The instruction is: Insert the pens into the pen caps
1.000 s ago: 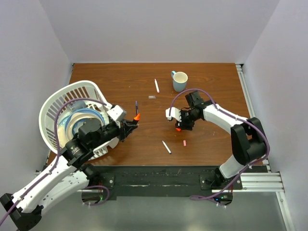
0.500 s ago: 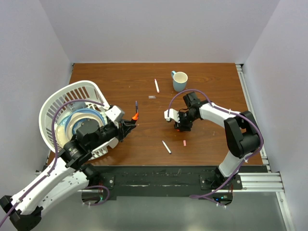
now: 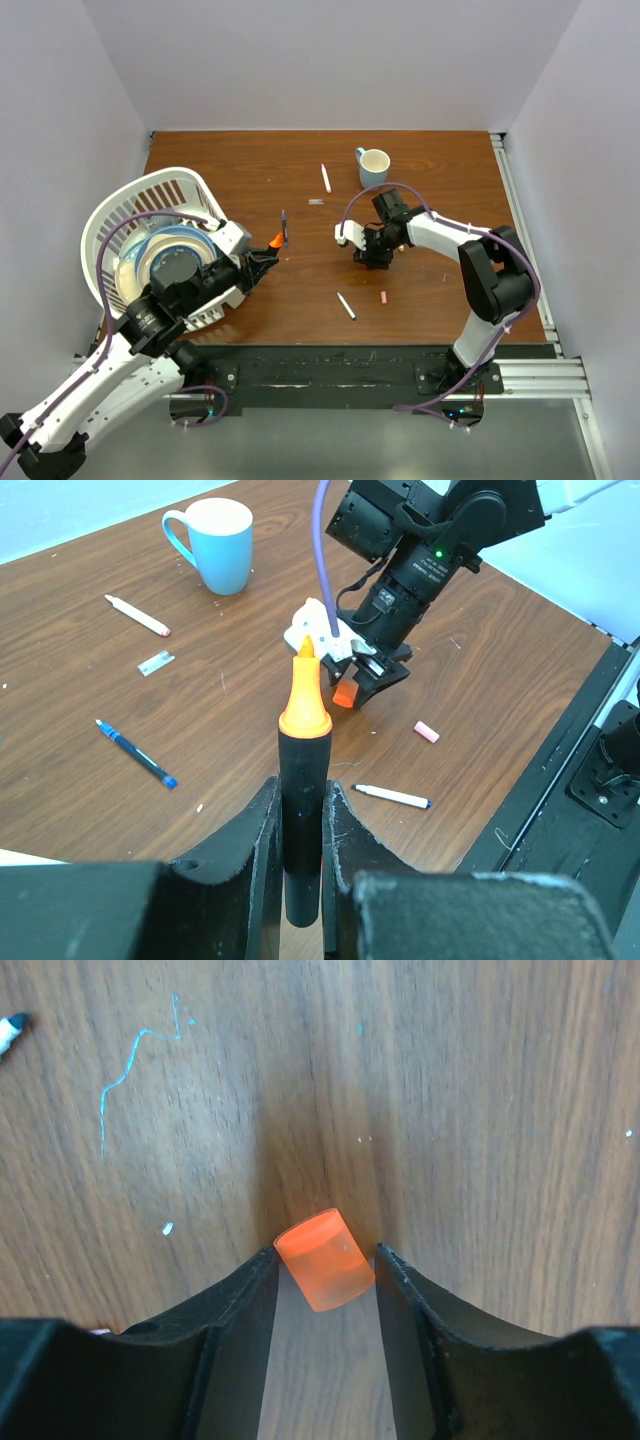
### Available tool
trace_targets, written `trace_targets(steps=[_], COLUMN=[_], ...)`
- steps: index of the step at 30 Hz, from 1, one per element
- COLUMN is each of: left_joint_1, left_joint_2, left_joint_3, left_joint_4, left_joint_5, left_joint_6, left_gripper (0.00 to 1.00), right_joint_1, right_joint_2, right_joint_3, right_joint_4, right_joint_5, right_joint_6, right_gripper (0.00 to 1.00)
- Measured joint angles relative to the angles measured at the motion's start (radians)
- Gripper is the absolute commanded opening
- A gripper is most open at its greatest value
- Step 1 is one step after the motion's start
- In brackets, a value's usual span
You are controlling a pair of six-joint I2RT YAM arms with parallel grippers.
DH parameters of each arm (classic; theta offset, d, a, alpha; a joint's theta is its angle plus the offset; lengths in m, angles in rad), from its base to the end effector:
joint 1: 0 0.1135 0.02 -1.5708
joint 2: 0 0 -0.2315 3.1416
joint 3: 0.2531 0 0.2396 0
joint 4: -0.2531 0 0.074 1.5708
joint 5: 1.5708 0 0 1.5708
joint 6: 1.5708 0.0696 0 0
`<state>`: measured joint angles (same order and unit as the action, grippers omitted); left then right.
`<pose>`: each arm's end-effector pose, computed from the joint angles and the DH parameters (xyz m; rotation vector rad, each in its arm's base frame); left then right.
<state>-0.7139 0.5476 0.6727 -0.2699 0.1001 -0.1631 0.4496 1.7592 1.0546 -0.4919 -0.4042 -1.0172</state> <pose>0.1366 -0.1276 0.3018 0.5549 1.6817 -0.7298 0.2848 0.1678 0.1079 -1.8488 1.8983 0.3804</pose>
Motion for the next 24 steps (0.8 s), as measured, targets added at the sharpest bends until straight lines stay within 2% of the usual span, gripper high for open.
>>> trace_targets(steps=[14,24], left_joint_1=[0.000,0.000], left_joint_2=[-0.018,-0.024], left_joint_3=[0.000,0.000], left_joint_4=[0.000,0.005], left_joint_5=[0.000,-0.005], left_joint_6=[-0.001,-0.002], left_gripper=[0.00,0.00], right_joint_1=[0.030,0.031], right_joint_2=[0.010,0.142], right_joint_3=[0.013,0.188], right_joint_4=[0.018,0.048], right_joint_5=[0.066,0.233], right_joint_6=[0.085,0.383], right_gripper=[0.39,0.26])
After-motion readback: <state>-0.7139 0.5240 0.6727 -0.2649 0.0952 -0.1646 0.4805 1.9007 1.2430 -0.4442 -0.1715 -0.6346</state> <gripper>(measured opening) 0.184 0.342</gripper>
